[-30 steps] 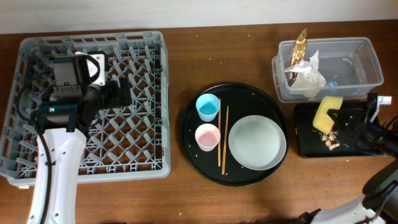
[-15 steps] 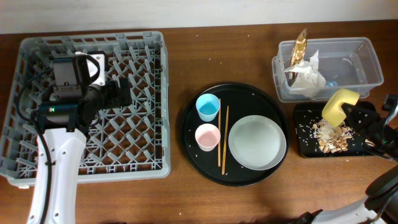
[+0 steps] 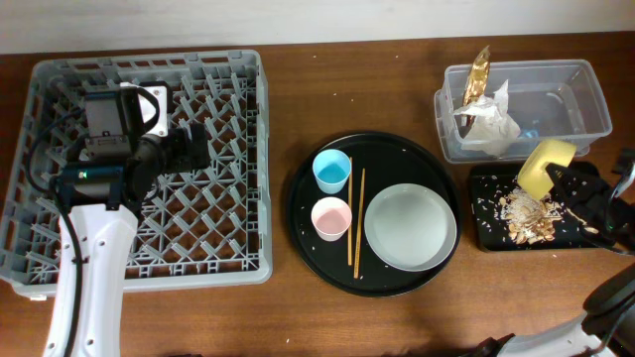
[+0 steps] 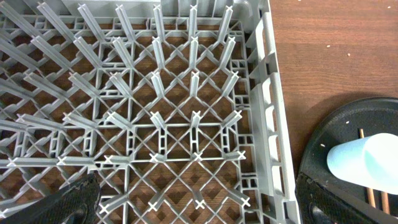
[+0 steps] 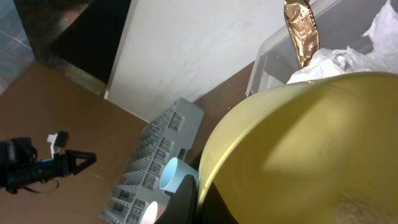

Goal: Sort waste into correct bins and load items into the dishwasher rack
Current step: 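Set the empty yellow bowl down on the white plate, then grasp the blue cup with the right gripper and lift it, then hand the blue cup from the right gripper to the left gripper, then place the blue cup upside down in the rack with left gripper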

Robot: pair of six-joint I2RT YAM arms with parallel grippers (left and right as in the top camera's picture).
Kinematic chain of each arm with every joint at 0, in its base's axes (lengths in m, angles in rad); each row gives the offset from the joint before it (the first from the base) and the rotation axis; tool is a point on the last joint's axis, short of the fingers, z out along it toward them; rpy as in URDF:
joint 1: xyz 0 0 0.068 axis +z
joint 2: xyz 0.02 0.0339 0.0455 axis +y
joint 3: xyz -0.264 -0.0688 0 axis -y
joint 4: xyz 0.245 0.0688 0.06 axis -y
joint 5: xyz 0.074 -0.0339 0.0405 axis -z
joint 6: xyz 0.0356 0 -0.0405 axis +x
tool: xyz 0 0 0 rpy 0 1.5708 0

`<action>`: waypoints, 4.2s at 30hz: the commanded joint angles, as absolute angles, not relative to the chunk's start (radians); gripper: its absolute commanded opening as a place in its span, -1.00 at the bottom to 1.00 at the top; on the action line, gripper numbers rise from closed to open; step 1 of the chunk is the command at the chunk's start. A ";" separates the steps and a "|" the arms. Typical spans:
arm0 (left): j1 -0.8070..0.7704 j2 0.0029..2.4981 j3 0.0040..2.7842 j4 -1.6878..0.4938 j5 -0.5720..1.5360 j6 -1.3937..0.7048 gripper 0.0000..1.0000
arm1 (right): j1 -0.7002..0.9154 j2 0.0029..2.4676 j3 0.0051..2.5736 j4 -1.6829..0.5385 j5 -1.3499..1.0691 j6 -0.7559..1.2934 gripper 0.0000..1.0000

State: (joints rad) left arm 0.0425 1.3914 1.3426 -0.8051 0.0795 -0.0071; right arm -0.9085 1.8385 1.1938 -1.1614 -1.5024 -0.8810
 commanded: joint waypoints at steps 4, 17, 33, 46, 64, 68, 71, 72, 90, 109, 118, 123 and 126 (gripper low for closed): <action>0.049 1.392 1.357 -0.805 0.090 0.005 0.99 | -0.910 1.834 1.206 -1.231 -1.517 -0.881 -0.92; 0.049 1.392 1.357 -0.805 0.090 0.005 0.99 | -0.895 1.730 1.220 -1.358 -1.488 -0.757 -0.92; 0.049 1.392 1.357 -0.805 0.090 0.005 0.99 | 0.337 1.576 1.283 -1.090 -0.108 0.175 -0.92; 0.049 1.392 1.357 -0.805 0.090 0.005 0.99 | 0.279 1.777 1.468 -1.021 -0.384 0.226 -0.08; -0.191 1.683 1.482 -0.666 0.424 -0.044 0.88 | 0.312 1.853 1.644 -0.961 -0.252 0.270 0.18; -0.109 1.683 1.482 -0.682 0.418 -0.044 0.97 | 0.339 2.019 1.644 -0.936 -0.257 0.271 -0.04; -0.049 1.683 1.482 -0.693 0.417 -0.044 0.97 | 0.349 2.067 1.642 -0.907 -0.249 0.271 -0.32; -0.048 1.683 1.482 -0.693 0.392 -0.044 0.97 | 0.349 2.082 1.642 -0.904 -0.250 0.271 -0.43; 0.084 1.683 1.482 -0.491 1.574 -0.101 0.99 | 0.229 1.767 1.672 -0.466 -1.237 0.251 -0.91; -0.063 1.683 1.482 -0.371 1.574 -0.149 0.36 | 0.386 1.774 1.672 -0.442 -0.829 0.308 -0.91; 0.155 1.683 1.482 -0.347 1.574 -0.148 0.27 | 0.208 1.774 1.672 -0.646 -0.817 0.289 0.36; 0.190 1.683 1.482 -0.501 1.079 -0.099 0.27 | 0.150 1.774 1.672 -0.878 -0.585 0.247 0.44; 0.190 1.682 1.482 -0.767 0.738 -0.011 0.27 | 0.150 1.774 1.672 -0.930 -0.502 0.247 0.47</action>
